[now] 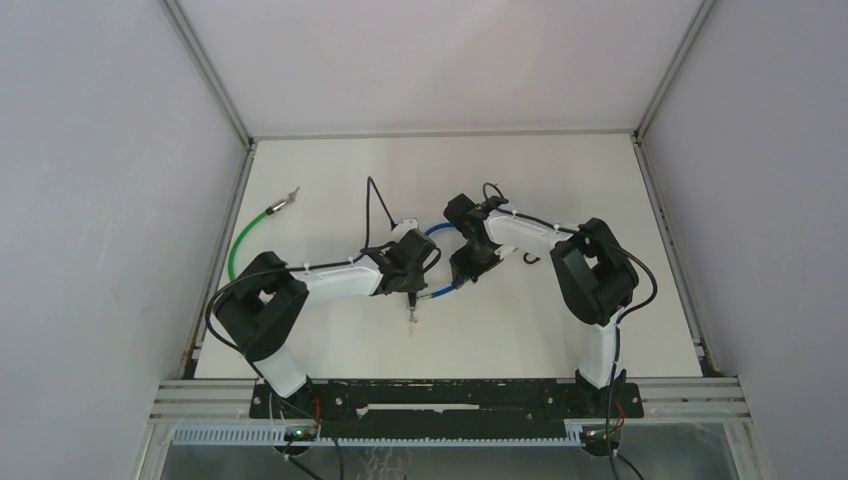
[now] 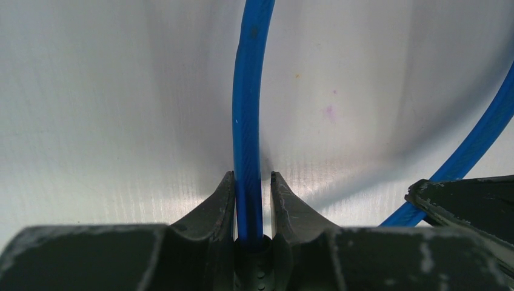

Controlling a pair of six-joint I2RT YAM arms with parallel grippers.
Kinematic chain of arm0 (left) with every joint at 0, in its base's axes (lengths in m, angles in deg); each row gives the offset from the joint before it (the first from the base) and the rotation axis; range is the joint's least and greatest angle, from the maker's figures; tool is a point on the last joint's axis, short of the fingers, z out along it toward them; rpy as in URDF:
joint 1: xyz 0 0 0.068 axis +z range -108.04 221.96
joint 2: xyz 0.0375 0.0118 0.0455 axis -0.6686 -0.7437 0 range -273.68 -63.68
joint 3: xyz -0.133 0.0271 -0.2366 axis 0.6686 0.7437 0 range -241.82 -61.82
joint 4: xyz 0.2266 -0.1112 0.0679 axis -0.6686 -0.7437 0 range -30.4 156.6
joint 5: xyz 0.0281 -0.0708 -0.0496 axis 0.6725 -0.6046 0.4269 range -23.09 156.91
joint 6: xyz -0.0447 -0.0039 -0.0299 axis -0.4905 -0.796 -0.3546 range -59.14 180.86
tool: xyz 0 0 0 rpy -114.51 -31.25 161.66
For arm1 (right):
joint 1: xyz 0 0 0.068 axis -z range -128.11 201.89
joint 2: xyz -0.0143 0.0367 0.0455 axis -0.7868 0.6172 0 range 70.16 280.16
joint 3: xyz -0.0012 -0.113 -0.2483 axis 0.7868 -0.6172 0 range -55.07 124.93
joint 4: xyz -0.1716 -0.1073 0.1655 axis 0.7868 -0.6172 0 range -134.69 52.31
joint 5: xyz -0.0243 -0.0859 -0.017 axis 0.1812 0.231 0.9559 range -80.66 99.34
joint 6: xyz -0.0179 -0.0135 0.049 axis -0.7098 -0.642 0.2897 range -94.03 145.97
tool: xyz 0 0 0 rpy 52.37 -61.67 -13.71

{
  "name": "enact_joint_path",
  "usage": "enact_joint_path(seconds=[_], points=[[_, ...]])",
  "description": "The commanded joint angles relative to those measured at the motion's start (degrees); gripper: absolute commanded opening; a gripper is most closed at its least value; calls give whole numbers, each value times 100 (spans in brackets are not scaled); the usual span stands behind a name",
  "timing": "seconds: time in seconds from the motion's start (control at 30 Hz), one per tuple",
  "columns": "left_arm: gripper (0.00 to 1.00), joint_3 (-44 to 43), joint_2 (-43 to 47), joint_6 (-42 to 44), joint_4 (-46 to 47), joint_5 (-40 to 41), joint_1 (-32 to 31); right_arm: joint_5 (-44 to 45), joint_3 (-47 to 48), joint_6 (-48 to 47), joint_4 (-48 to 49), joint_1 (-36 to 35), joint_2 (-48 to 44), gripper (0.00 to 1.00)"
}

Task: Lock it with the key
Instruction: Lock the lock.

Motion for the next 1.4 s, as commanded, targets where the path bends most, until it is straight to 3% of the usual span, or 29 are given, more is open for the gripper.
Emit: enact_joint_path(seconds=[0.0,0.3,0.67,1.37], points=[[0,-221,108,-95,134,-35,-81,-74,217,-6,117,-67,-27,0],[0,53,293,-85,724,-387,-96,-55,217,20,164,-74,-33,0],[0,123,263,-10,753,-430,-108,-92,216,92,136,-18,-80,0],[0,8,141,-283,702,493,-327,-1095,190,146,271,-19,-91,0]])
